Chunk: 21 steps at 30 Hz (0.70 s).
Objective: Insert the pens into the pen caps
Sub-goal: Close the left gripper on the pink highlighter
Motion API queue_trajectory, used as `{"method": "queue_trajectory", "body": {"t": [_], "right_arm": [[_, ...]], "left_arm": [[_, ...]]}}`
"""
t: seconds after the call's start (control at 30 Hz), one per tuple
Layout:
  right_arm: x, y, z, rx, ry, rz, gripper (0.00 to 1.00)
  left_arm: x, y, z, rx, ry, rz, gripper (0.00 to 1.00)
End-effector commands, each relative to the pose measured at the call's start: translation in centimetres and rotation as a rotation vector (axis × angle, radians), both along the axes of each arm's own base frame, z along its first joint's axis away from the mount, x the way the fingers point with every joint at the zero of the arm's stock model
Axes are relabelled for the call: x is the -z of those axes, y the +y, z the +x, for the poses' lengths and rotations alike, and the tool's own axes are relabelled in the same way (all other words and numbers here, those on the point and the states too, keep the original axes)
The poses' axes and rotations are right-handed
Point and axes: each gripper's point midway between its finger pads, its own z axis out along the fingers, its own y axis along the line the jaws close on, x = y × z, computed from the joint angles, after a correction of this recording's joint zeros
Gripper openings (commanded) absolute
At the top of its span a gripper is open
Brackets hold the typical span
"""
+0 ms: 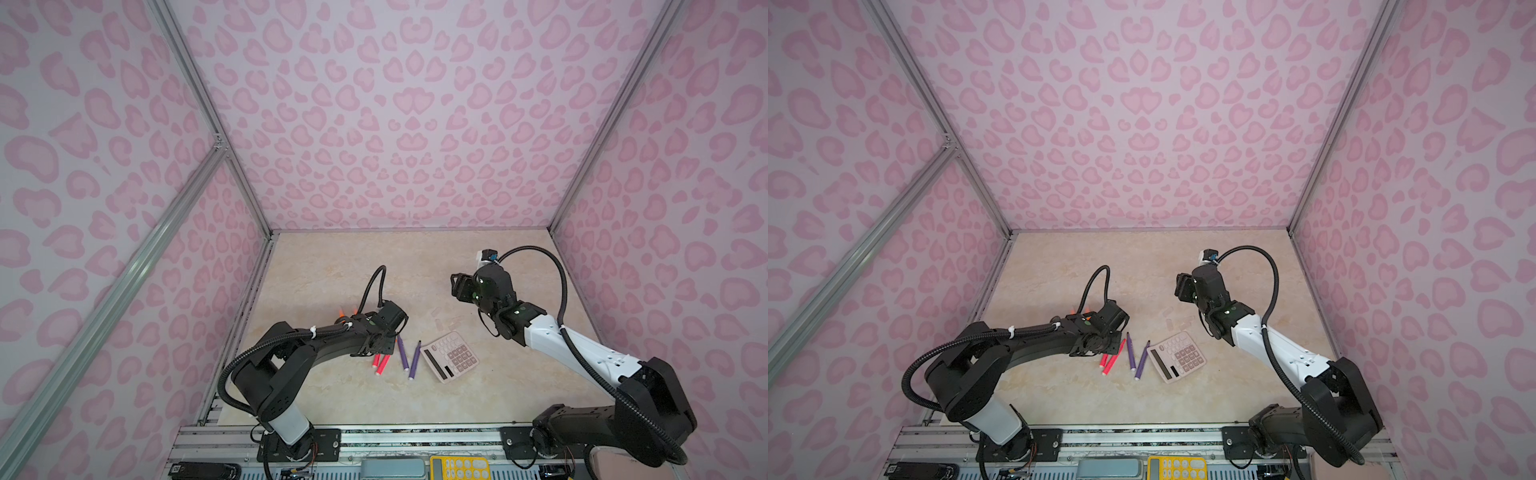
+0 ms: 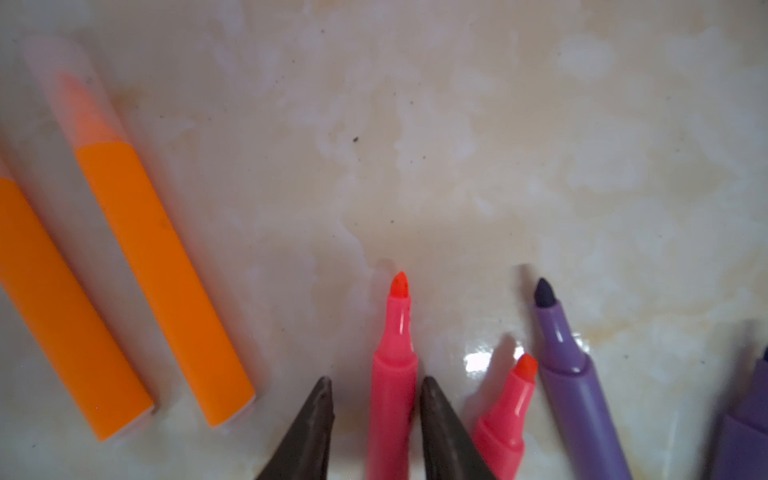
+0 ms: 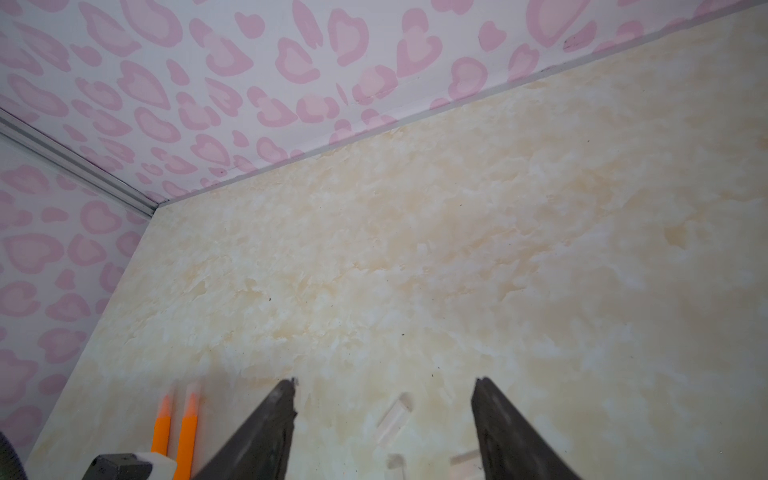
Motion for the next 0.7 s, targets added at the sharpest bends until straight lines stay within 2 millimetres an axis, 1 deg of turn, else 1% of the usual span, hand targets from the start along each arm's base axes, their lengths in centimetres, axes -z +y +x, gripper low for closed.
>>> {"method": "queue_trajectory", "body": {"t": [0.0,0.07,0.2,0.3,0.43,0.47,0.53,0.6,0.67], "right_arm": [[0.1,-0.1,-0.1,0.001,-0.003,0.001,0.69],[0.2,0.0,-0.1,-0.002,0.0,0.001,0.69],[0.6,-0.1,0.0,0.002,0.007,-0.007,0.69],[0.6,-0.1,0.0,0.004,0.009,-0.009,0.68],[0.5,-0.1,-0.1,0.005,0.001,0.0,0.68],[0.5,-0.1,-0.1,0.009,0.0,0.014,0.69],[0.6,0.9,-0.3,-0.02,-0.005,0.085,0.69],[0.6,2.9,-0.7,-0.078,-0.021,0.219,0.69],[0.5,5.2,-1.3,-0.135,-0.046,0.307,0.69]], "left_arm": [[0.6,0.7,-1.3,0.012,0.053,0.026,0.33],[0.4,0.7,-1.2,0.012,0.048,0.022,0.31],[0.4,0.7,-1.2,0.012,0.045,0.023,0.22],[0.7,0.6,-1.2,0.015,0.055,0.025,0.19],[0.8,0.4,-1.2,0.016,0.06,0.017,0.04],[0.7,0.3,-1.1,0.019,0.051,0.006,0.04],[0.1,-0.7,-1.2,0.05,0.038,-0.055,0.04],[-1.4,-1.9,-1.2,0.087,0.005,-0.135,0.04],[-3.1,-1.9,-0.7,0.088,-0.064,-0.171,0.04]]}}
